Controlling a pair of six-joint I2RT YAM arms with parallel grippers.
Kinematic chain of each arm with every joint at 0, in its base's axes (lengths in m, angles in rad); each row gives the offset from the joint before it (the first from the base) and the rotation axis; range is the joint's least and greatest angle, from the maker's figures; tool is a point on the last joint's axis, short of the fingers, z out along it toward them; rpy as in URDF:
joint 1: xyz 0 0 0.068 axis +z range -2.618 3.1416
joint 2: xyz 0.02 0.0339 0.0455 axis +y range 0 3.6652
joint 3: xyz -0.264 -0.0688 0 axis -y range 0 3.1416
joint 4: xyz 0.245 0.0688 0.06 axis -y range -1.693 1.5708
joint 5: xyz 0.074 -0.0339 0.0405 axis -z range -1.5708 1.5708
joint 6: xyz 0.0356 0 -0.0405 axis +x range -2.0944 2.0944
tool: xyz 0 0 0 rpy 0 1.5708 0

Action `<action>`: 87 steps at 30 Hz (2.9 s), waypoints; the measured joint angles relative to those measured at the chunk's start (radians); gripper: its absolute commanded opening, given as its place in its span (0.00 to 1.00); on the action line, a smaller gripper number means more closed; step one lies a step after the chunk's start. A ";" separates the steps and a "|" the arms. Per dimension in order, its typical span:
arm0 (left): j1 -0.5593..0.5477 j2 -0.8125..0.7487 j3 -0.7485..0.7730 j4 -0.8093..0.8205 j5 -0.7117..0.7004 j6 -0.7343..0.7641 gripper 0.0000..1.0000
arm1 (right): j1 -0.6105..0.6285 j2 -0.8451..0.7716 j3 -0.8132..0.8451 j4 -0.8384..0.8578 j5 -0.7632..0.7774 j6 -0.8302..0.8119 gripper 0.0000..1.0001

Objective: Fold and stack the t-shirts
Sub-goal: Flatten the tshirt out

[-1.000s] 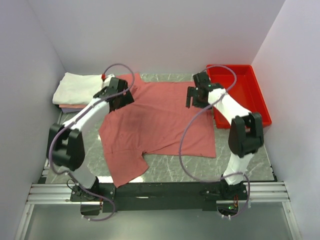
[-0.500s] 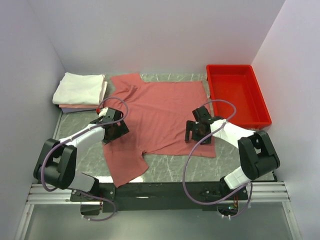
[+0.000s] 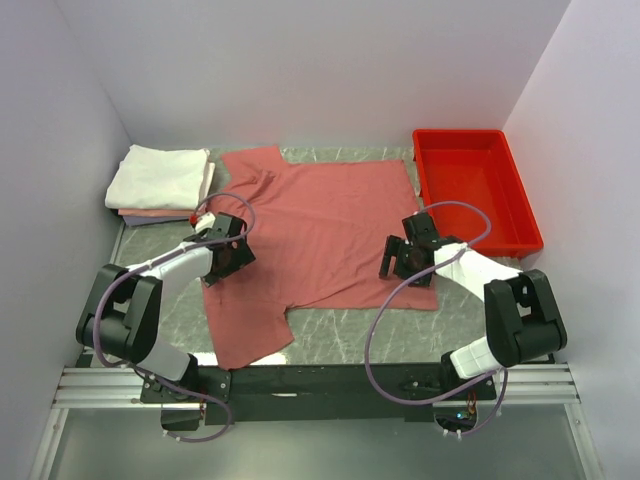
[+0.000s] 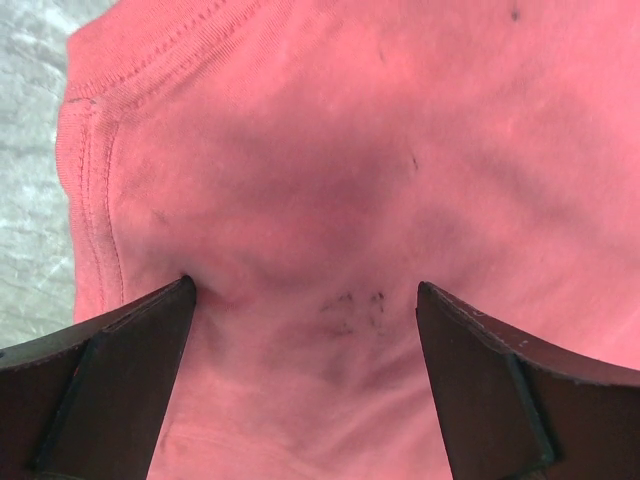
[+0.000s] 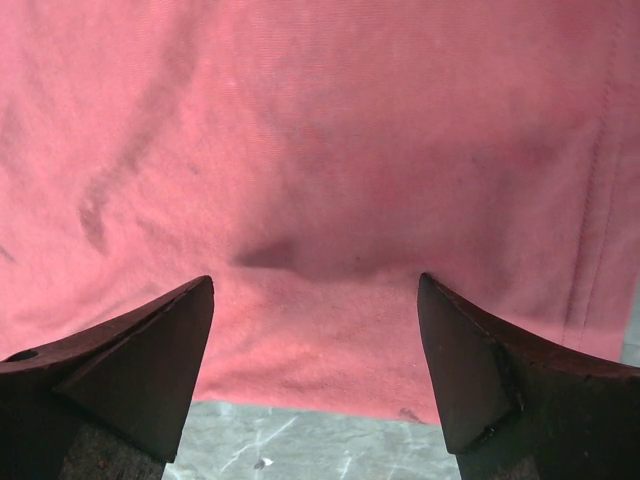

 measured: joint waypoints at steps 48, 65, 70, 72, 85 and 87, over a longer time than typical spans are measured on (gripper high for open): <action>-0.639 -0.456 -0.230 -0.560 0.177 -0.706 0.61 | 0.051 -0.216 0.013 -0.037 0.060 -0.055 0.93; -0.644 -0.475 -0.298 -0.563 0.212 -0.784 0.27 | 0.051 -0.218 0.003 -0.036 0.079 -0.051 0.93; -0.647 -0.459 -0.294 -0.565 0.231 -0.788 0.03 | 0.051 -0.293 -0.065 -0.041 0.114 -0.009 0.93; -0.647 -0.459 -0.292 -0.565 0.231 -0.788 0.01 | 0.050 -0.343 -0.103 -0.048 0.132 0.026 0.92; -0.648 -0.526 -0.286 -0.565 0.153 -0.788 0.01 | -0.024 -0.629 -0.303 -0.209 0.243 0.288 0.96; -0.648 -0.547 -0.286 -0.566 0.139 -0.789 0.01 | -0.055 -0.623 -0.307 -0.209 0.240 0.300 0.96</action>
